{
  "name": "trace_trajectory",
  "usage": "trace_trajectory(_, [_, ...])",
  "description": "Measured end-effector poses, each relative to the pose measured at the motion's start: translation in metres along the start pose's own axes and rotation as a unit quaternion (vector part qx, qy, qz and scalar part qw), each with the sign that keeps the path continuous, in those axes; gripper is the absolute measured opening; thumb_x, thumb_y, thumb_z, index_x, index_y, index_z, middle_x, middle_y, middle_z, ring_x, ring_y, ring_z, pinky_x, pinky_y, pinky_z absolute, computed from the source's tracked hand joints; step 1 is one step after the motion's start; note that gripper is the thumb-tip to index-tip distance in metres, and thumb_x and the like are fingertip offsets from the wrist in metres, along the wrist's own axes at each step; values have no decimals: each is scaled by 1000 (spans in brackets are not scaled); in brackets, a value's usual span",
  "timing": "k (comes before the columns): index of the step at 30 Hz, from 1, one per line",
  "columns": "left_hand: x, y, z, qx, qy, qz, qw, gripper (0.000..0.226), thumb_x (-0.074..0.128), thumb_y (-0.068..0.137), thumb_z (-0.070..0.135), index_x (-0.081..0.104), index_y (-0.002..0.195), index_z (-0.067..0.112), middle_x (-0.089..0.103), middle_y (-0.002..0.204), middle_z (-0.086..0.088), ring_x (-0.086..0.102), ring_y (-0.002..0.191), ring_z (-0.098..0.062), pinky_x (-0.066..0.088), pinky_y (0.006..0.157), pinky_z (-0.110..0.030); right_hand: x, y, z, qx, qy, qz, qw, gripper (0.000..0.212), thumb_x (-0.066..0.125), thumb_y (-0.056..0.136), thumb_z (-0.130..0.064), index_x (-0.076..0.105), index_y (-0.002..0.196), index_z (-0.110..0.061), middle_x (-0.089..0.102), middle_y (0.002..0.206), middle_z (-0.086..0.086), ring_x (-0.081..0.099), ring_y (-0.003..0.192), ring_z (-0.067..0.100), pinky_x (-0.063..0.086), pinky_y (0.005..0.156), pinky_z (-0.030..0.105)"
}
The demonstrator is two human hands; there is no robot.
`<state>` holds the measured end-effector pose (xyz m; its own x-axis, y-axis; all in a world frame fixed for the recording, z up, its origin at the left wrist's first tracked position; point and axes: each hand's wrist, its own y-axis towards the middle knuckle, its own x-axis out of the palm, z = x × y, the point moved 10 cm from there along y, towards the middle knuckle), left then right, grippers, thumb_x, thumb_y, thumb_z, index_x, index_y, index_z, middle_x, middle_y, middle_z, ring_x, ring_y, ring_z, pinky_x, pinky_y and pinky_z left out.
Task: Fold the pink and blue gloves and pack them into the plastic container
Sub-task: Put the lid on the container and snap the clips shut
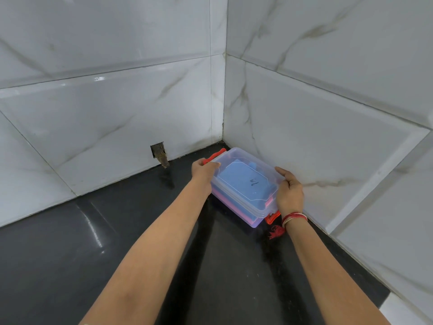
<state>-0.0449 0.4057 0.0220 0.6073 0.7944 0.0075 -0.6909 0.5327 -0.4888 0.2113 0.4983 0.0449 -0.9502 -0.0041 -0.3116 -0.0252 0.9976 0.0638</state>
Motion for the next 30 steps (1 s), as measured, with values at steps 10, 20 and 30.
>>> trace_trajectory(10, [2, -2, -6, 28, -27, 14, 999, 22, 71, 82, 26, 56, 98, 24, 62, 99, 0, 62, 97, -24, 54, 87, -40, -1, -2, -3, -20, -23, 10, 999, 43, 28, 95, -12, 60, 118, -28, 53, 94, -7, 50, 81, 11, 48, 91, 33])
trace_trajectory(20, [0, -4, 2, 67, -33, 14, 997, 15, 70, 84, 22, 58, 80, 29, 64, 99, 0, 62, 97, -24, 55, 88, -43, -1, -1, -2, -32, -44, 16, 998, 42, 28, 96, -13, 60, 118, -30, 51, 94, -8, 46, 84, 10, 47, 97, 39])
trace_trajectory(30, [7, -29, 44, 298, 309, 58, 901, 33, 56, 93, 22, 56, 126, 21, 57, 129, -1, 51, 123, -23, 37, 106, -43, -4, -4, -6, -35, -53, 15, 998, 41, 28, 96, -14, 58, 119, -30, 53, 82, -6, 56, 72, 13, 55, 80, 36])
